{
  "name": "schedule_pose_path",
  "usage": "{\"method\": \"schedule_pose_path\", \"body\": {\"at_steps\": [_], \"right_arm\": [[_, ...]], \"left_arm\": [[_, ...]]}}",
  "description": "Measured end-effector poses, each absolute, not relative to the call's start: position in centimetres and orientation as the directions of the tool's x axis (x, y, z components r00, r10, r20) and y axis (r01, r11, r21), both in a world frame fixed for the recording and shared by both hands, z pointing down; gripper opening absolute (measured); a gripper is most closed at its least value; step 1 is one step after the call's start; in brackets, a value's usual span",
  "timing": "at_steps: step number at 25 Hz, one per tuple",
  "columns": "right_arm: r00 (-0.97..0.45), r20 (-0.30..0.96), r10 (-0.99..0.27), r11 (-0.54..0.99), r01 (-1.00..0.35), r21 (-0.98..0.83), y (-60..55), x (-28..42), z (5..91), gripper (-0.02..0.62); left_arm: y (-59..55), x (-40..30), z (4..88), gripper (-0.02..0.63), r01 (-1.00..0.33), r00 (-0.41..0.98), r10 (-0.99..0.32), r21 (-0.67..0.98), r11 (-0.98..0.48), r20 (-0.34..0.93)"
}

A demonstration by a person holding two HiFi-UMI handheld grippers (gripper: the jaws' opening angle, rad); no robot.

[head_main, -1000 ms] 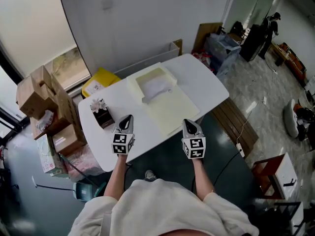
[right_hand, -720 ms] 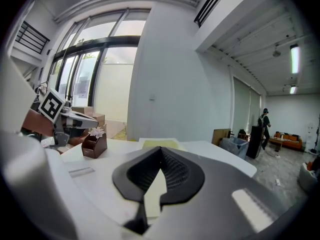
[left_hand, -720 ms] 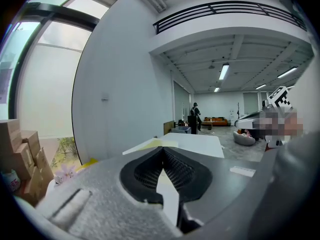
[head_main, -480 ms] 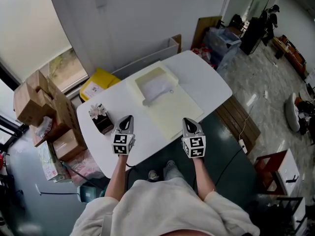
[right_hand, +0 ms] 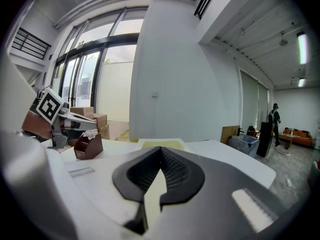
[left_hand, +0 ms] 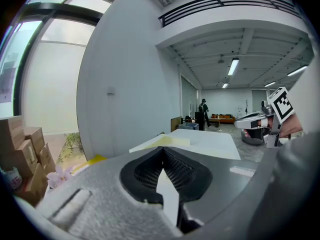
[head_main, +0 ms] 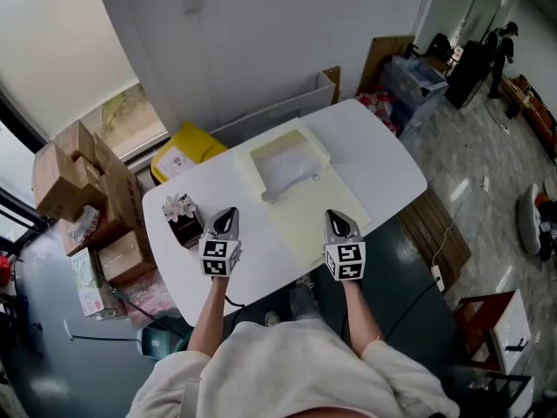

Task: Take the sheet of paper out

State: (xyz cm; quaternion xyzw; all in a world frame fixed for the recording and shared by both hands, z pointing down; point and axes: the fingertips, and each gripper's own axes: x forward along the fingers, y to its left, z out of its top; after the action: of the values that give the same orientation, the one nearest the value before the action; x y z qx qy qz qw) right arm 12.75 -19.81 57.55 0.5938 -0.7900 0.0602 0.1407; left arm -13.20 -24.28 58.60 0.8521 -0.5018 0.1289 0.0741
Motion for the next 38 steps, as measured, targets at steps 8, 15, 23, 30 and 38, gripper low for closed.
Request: {"method": "schedule_pose_path", "body": {"at_steps": [8,15,23,30,38], "right_arm": [[-0.339,0.293,-0.894,0.371,-0.927,0.061,-28.2,12.7,57.6,0.000],[-0.399,0.301,-0.866,0.432,-0.900,0.050,-34.2,13.7,57.8,0.001],[-0.460,0.330,-0.825,0.498,-0.866,0.038,-38.8,14.0,59.4,0.000],[-0.484,0.373,-0.792,0.534,-0.845,0.036,-40.1,13.4,61.6,0.002],[-0.463,0.447,-0.766,0.537,-0.842,0.048,-40.5,12.5,64.7,0.002]], "left_arm": [[-29.8,-13.2,58.6,0.005,-0.911,0.391,-0.862,0.004,-0.412,0.321],[-33.6,-12.4,58.3,0.006,-0.936,0.325,-0.881,-0.012,-0.351,0.344],[-36.4,-12.0,59.1,0.006,-0.955,0.266,-0.891,-0.025,-0.295,0.367],[-37.3,-11.8,60.9,0.006,-0.958,0.258,-0.879,-0.011,-0.286,0.400],[-38.7,-11.4,63.6,0.006,-0.939,0.325,-0.845,0.038,-0.342,0.425]]}}
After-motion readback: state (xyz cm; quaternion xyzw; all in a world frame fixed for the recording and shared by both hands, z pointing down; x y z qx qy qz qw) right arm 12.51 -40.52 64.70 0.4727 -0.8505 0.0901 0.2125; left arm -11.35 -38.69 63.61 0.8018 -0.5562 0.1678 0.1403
